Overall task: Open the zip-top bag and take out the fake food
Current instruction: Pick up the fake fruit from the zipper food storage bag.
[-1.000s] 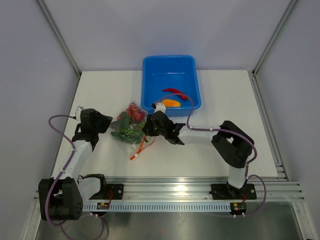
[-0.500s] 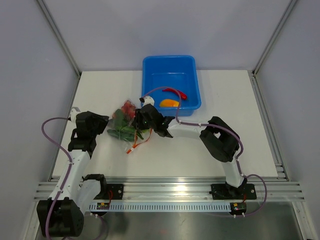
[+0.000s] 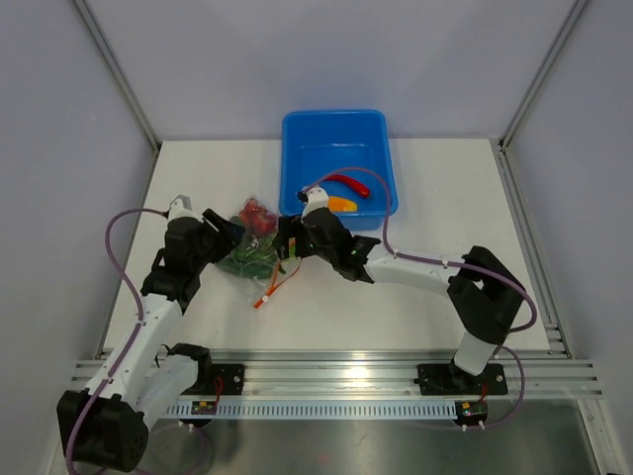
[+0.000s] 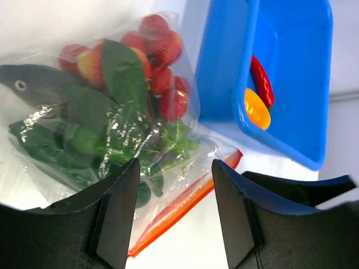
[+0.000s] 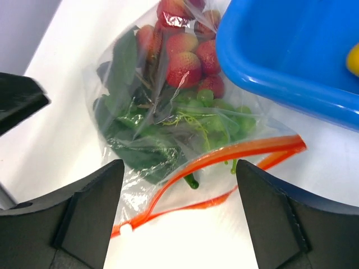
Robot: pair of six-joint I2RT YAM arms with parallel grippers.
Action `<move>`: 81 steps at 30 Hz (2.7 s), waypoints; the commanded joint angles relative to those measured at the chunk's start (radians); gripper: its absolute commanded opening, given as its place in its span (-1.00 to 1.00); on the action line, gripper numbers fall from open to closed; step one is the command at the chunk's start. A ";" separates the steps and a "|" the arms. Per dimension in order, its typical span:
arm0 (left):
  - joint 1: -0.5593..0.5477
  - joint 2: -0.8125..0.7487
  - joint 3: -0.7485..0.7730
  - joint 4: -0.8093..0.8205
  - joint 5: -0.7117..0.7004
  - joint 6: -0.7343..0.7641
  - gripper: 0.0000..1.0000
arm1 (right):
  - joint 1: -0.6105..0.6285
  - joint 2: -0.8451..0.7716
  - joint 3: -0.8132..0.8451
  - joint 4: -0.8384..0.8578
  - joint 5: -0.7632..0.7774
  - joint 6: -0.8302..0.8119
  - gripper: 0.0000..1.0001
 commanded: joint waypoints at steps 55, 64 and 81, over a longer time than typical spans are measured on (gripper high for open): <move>0.159 0.412 0.051 0.062 -0.137 -0.031 0.09 | 0.070 0.266 0.141 -0.006 0.190 -0.559 -0.01; 0.159 0.409 0.050 0.060 -0.140 -0.032 0.09 | 0.070 0.306 0.172 -0.035 0.183 -0.547 -0.04; 0.159 0.411 0.051 0.059 -0.140 -0.027 0.08 | 0.069 0.364 0.223 -0.085 0.242 -0.533 -0.36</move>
